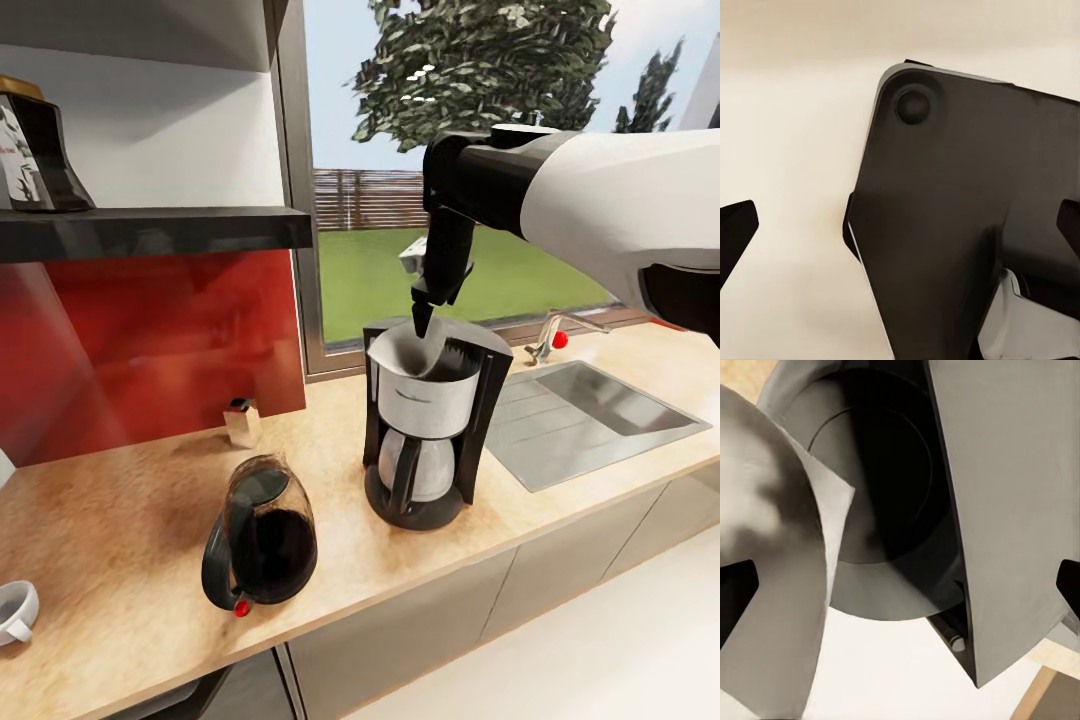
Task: Set up a coffee station on the kitchen countertop: keep the coffee maker on the countertop, move the bottle of coffee from the kitchen shelf to the counter next to the coffee maker, place a paper coffee filter on top of the coffee maker, put the saucer next to the coffee maker with the coffee cup on the saucer, and place the electric kettle next to the coffee maker.
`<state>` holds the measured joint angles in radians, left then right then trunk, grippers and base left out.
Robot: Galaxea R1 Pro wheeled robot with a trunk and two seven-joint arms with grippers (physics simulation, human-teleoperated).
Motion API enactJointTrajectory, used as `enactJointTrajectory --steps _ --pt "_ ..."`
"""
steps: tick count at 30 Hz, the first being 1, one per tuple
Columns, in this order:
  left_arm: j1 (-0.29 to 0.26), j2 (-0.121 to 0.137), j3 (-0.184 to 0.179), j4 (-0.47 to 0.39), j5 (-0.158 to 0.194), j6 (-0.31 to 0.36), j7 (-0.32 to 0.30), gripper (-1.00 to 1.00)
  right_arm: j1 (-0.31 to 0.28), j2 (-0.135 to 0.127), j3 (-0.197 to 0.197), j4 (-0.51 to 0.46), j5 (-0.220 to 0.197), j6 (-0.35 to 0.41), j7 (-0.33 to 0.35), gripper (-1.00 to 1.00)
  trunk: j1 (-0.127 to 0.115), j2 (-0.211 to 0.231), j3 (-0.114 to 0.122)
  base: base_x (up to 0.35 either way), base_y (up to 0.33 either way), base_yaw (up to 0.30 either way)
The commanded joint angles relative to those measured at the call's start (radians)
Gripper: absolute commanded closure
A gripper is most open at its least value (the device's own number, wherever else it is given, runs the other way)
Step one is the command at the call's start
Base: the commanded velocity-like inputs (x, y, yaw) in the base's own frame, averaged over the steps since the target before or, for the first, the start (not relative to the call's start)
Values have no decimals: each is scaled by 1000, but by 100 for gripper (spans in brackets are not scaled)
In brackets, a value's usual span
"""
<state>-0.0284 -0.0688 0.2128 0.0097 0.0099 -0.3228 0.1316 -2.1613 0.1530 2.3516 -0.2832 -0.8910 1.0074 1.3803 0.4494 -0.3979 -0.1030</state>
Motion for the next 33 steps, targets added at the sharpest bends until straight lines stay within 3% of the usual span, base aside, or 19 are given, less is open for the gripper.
enactJointTrajectory --steps 1,33 --pt "-1 0 2 1 1 -4 2 -100 -2 0 5 -1 -3 7 3 -100 1 -2 -2 0 0 0" --pt "-1 1 2 3 1 -4 0 -100 -2 0 5 0 0 7 3 -100 1 -2 -2 0 0 0"
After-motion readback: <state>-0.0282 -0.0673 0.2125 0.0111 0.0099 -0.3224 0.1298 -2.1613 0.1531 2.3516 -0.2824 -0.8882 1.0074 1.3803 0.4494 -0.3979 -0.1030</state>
